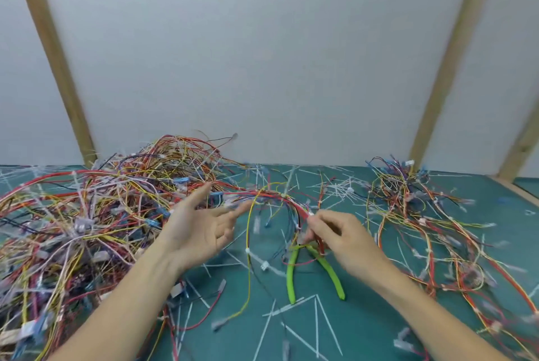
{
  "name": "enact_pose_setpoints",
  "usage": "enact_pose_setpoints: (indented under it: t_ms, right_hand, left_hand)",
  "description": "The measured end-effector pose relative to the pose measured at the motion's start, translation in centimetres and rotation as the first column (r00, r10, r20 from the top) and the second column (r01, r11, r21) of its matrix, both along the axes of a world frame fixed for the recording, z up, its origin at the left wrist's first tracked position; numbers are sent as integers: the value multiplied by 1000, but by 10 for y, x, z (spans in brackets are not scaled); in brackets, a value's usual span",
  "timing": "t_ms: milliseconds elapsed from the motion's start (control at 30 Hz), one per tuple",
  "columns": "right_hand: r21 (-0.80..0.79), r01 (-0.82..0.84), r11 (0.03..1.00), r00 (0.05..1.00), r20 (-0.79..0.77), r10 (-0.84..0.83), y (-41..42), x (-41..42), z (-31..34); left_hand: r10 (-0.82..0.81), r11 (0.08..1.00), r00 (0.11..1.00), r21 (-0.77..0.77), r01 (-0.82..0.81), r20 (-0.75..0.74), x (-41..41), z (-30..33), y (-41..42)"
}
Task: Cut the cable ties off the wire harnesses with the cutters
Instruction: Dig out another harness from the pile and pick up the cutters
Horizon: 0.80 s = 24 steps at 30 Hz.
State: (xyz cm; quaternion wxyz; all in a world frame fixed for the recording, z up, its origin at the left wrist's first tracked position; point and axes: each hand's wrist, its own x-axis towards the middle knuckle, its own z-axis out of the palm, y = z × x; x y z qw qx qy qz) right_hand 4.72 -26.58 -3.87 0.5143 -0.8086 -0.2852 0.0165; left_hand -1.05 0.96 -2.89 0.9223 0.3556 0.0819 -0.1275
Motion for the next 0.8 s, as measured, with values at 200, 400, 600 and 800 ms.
enact_pose_setpoints:
  t_ms: [200, 400, 600, 800]
  right_hand:
    - [63, 99, 993, 994, 32, -102, 2, -4, -15]
    - [-317, 228, 921, 832, 554, -15, -7, -10, -8]
    - [-294, -47, 955, 957, 259, 127, -8, -7, -1]
    - [-26, -148, 989, 988, 38, 148, 4, -25, -1]
  left_hand:
    - [144, 695, 968, 676, -245, 203, -3, -15, -40]
    - [257, 343, 788, 710, -615, 559, -12, 35, -46]
    - [-211, 842, 833, 528, -111, 512, -2, 128, -6]
    - [-136, -221, 899, 872, -437, 416, 37, 102, -57]
